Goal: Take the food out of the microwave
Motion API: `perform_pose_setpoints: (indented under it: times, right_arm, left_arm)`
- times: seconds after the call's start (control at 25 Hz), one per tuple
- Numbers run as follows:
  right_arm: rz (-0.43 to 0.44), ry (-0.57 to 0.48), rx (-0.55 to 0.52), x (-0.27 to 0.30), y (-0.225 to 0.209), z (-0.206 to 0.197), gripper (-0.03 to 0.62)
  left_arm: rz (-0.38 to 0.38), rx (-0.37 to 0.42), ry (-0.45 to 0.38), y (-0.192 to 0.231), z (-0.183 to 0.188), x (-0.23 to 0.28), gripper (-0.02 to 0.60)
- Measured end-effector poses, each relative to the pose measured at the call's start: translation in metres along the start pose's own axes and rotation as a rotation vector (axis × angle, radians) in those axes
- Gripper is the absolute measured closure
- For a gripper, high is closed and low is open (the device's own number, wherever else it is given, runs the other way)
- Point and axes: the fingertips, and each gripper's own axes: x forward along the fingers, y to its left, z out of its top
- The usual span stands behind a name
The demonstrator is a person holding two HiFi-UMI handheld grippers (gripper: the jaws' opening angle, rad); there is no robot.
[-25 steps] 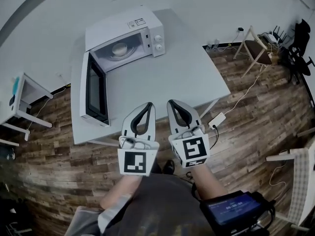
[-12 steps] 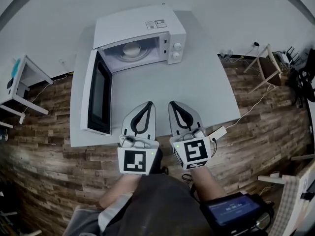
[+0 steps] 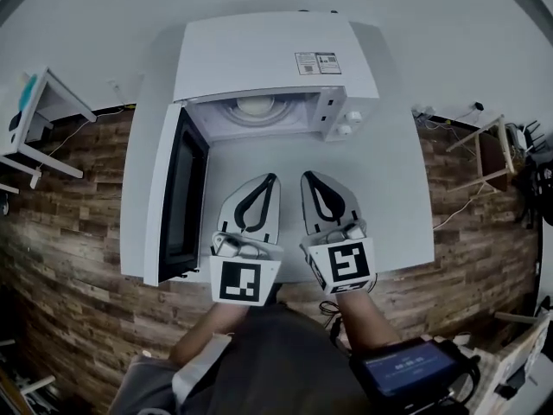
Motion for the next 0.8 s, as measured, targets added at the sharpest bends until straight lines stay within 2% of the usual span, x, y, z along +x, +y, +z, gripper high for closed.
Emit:
perform_pose_setpoints:
  times: [0.44,0.8]
  right_arm:
    - [0.082,-0.025,-0.040,0.073,-0.005,0.028,0.586]
    - [0.147,-0.007,-0.046,0.102,-0.009,0.019,0.586]
  left_arm:
    - [0.016,0.033,-0.028,0.038,0.013,0.043,0.575]
    - [0.076,-0.025,-0.005,0.056,-0.003,0.056,0.575]
